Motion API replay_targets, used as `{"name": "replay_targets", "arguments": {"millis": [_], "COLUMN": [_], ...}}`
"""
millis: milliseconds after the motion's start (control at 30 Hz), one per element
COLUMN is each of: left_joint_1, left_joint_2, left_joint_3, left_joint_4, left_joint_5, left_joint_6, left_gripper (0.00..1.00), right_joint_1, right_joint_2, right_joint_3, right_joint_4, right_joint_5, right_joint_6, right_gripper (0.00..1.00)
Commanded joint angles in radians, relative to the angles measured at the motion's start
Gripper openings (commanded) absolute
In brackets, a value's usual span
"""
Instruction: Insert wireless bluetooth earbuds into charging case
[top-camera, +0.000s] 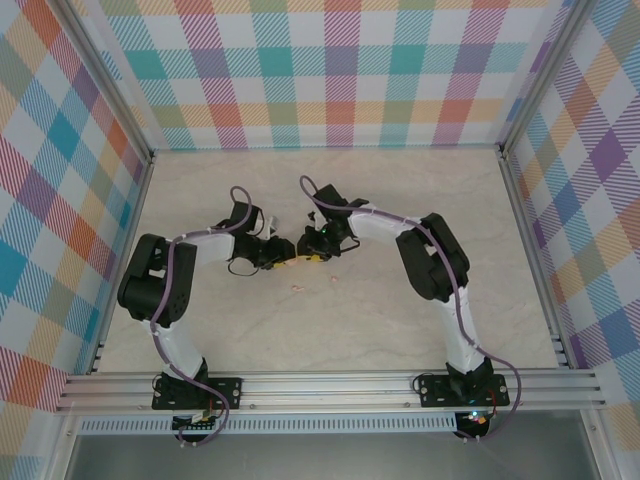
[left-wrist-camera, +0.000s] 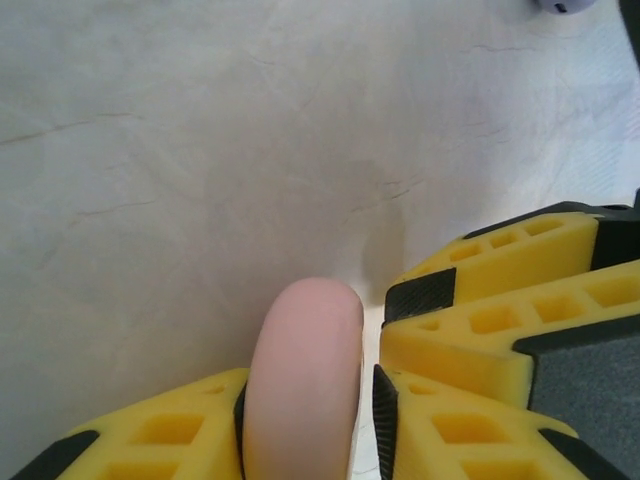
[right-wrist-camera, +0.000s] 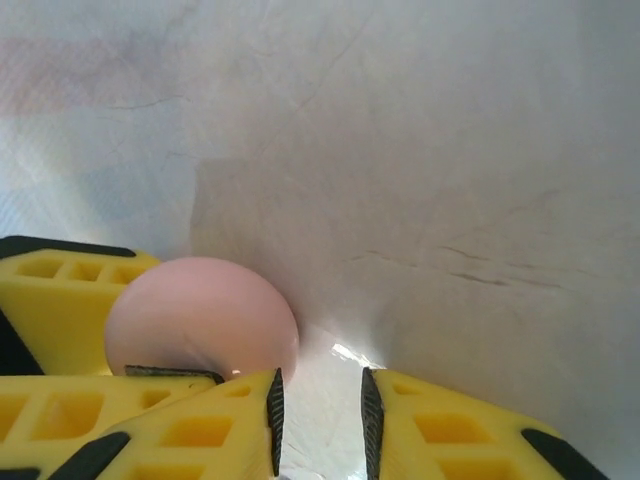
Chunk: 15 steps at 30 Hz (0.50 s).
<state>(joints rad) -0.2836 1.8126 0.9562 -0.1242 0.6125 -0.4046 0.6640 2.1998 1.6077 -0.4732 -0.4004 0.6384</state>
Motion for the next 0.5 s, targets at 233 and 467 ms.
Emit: {"name": "replay_targets", "arguments": {"millis": [233, 467], "left_joint_1": [-0.088, -0.163], "left_joint_2": [-0.001, 0.047], "left_joint_3": [-0.01, 0.021], "left_joint_4": [0.126, 0.205], "left_joint_5": [-0.025, -0.083], "left_joint_6": [-0.129, -0.205], "left_gripper": [0.3, 0.25], "right_joint_1": [-0.063, -0.123], "right_joint_2": [-0.193, -0.305], "right_joint_3": [-0.148, -0.289], "right_joint_4": [0.016, 0.054], "right_joint_5": [0.058, 0.049], "right_joint_6": [-0.026, -0.046], "right_gripper": [0.3, 0.3]}}
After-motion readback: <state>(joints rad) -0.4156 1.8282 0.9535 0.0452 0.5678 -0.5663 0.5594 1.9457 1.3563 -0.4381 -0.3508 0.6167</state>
